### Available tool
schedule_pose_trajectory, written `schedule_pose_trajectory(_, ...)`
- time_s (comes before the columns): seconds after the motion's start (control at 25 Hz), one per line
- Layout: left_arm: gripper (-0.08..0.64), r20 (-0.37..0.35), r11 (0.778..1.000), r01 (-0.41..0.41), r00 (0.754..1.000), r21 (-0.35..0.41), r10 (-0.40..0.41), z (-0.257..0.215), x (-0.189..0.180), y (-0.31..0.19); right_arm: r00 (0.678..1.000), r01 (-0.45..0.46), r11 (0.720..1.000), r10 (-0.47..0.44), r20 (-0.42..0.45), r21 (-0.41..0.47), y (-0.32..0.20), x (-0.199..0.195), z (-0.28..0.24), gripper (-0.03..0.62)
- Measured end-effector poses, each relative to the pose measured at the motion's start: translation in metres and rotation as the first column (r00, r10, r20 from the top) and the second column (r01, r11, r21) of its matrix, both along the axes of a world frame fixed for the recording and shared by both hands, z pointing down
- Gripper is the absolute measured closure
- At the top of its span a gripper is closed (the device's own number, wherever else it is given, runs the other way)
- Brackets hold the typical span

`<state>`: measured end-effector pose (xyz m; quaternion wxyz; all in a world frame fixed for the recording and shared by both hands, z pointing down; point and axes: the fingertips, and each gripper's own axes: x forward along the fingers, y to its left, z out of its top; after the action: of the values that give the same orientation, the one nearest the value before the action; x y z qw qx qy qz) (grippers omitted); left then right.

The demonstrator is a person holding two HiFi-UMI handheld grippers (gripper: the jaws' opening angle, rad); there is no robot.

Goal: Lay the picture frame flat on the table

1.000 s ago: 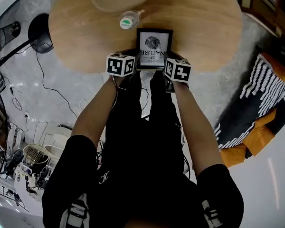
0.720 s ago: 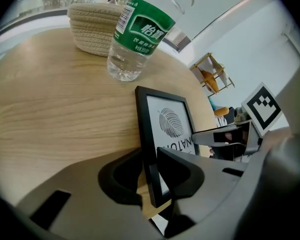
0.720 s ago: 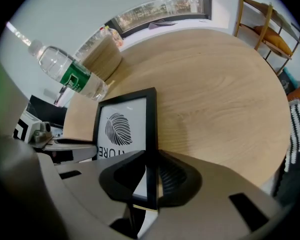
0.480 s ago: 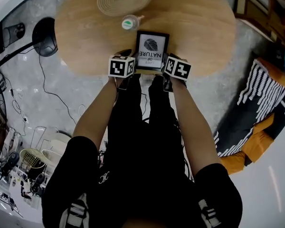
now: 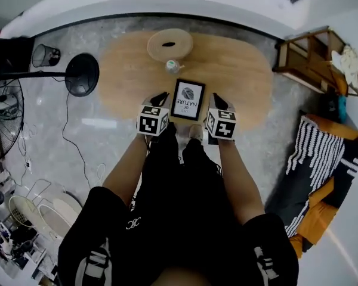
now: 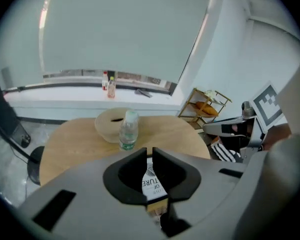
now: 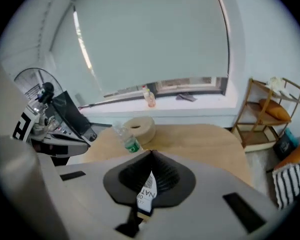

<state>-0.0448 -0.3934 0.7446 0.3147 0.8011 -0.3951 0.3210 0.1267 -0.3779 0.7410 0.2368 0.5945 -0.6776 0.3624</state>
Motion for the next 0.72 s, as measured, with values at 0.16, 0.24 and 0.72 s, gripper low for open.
schedule_pose_trajectory(0.16, 0.512, -0.014, 0.981, 0.079, 0.997, 0.180, -0.078, -0.095, 0.002, 0.008, 0.998, 0.061, 0.974, -0.062, -0.002, 0.217, 0.013, -0.002, -0.106, 0.577)
schedule_pose_trajectory(0.24, 0.515, -0.047, 0.958, 0.134, 0.991, 0.253, -0.126, -0.144, 0.000, 0.018, 0.997, 0.080, 0.950, -0.081, -0.007, 0.303, 0.028, 0.000, -0.155, 0.577)
schedule_pose_trajectory(0.72, 0.522, -0.166, 0.790, 0.217, 0.975, 0.574, -0.147, -0.365, -0.019, 0.043, 0.999, 0.044, 0.755, -0.044, -0.016, 0.655, 0.050, 0.030, -0.378, 0.578)
